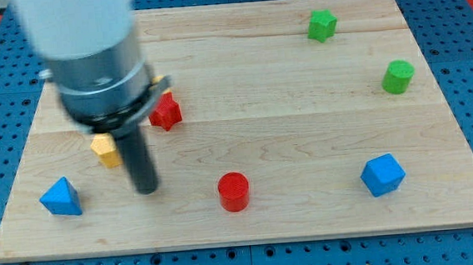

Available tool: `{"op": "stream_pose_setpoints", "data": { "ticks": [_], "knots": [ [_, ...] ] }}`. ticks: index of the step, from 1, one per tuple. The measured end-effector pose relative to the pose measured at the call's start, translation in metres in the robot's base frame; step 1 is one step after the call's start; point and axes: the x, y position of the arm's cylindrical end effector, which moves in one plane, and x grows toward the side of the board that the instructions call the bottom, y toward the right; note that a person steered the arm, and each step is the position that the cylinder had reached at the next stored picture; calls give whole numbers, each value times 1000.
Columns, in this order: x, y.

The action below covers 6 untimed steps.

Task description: Push the yellow hexagon to red star to bottom left

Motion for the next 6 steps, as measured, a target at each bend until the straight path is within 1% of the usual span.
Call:
{"op": "stream_pose_setpoints", "data": {
  "ticks": [1, 2, 3, 4, 5, 6],
  "knots": [
    [-18, -36],
    [-46, -36],
    [-63, -57],
    [-78, -59],
    [-90, -15],
    [-68, -12]
  ]
}}
